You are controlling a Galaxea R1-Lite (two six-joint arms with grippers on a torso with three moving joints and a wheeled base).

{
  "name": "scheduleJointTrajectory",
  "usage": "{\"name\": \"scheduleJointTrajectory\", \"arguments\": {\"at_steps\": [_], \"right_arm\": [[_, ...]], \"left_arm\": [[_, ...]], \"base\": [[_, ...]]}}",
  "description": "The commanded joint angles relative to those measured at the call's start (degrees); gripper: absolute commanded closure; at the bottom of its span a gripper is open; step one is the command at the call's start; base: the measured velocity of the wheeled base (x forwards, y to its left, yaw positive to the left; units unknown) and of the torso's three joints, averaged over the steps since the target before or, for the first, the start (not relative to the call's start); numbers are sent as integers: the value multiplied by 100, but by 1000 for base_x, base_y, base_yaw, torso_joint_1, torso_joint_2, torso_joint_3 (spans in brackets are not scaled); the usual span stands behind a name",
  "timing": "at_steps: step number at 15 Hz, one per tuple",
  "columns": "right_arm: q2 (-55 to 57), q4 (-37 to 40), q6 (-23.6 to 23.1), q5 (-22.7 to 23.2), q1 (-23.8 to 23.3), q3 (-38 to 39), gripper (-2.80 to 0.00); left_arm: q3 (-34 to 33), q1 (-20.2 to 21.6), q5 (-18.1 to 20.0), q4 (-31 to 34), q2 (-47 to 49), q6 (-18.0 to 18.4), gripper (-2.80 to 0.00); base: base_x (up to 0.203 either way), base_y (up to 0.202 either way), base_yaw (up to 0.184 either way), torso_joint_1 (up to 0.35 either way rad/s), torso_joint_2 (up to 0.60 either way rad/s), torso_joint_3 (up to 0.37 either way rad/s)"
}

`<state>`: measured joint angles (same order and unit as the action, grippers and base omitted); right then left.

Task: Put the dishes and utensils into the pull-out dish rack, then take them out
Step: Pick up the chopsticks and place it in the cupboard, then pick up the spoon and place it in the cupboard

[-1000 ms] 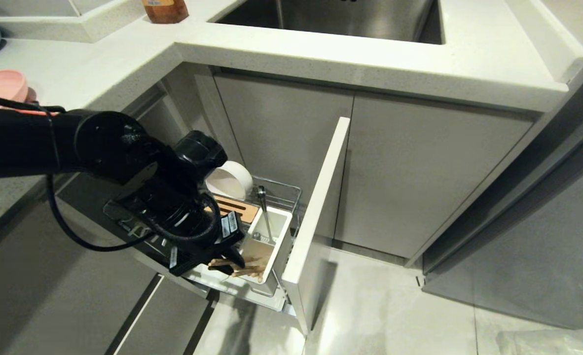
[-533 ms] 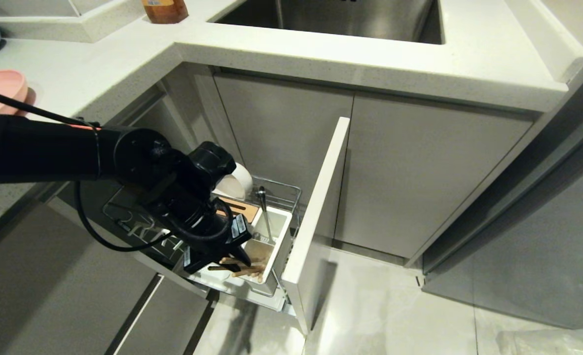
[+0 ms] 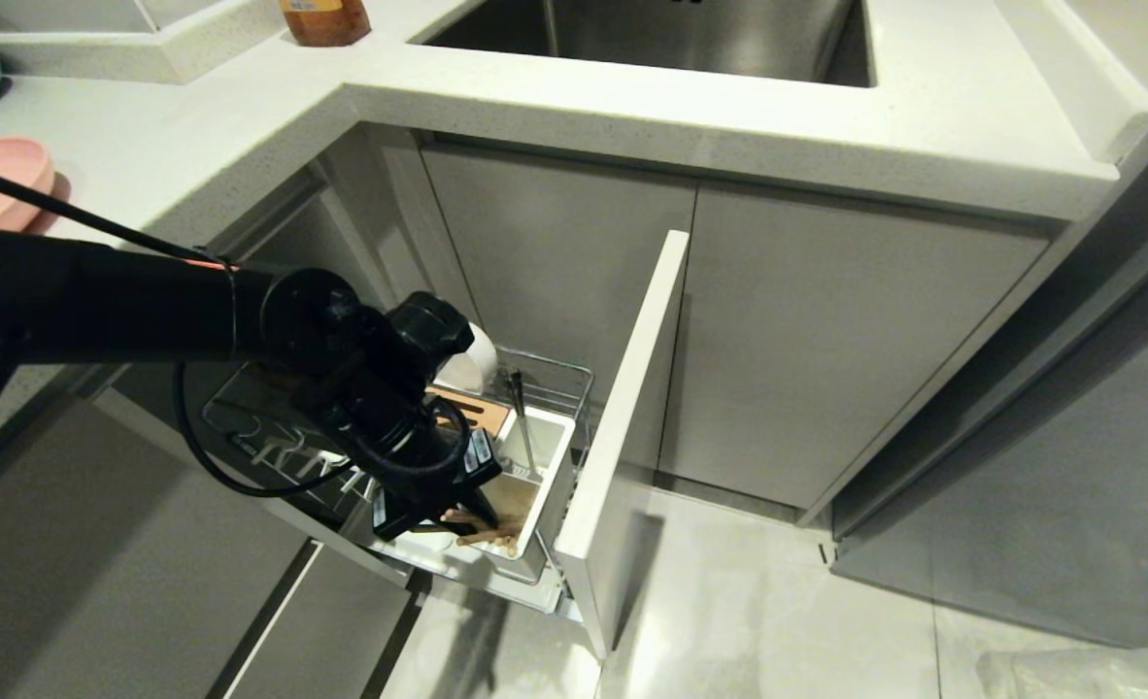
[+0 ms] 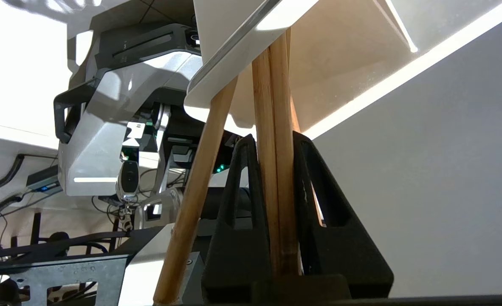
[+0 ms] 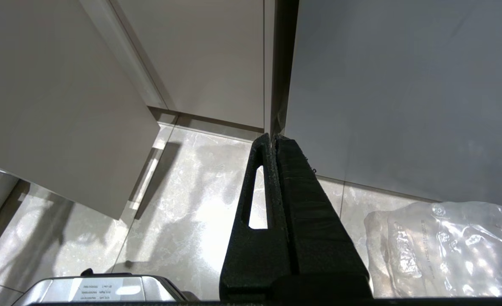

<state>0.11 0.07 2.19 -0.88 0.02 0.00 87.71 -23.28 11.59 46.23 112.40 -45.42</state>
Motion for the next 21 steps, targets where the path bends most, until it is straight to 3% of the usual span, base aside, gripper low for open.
{"name": "scheduleJointTrajectory", "arguments": {"at_steps": [1,6,7,8,21], "right_arm": [[-2,-6,0,-1,-2,18,0],[-2,-6,0,-1,2,13,0],[-2,-2,0,-5,-2,17,0],[-2,-4,0,0,-2,11,0],[-2,0,0,-1,6,17,0]], "left_arm": [[0,-1,10,27,19,-28,0],[0,-1,1,27,1,-28,0],[0,-9,1,27,1,-28,-129],[0,-9,1,27,-6,-28,-280],[0,-9,-17,236,-673,-81,-280]], "base": [[0,0,0,0,0,0],[0,0,0,0,0,0],[0,0,0,0,0,0],[0,0,0,0,0,0],[0,0,0,0,0,0]]}}
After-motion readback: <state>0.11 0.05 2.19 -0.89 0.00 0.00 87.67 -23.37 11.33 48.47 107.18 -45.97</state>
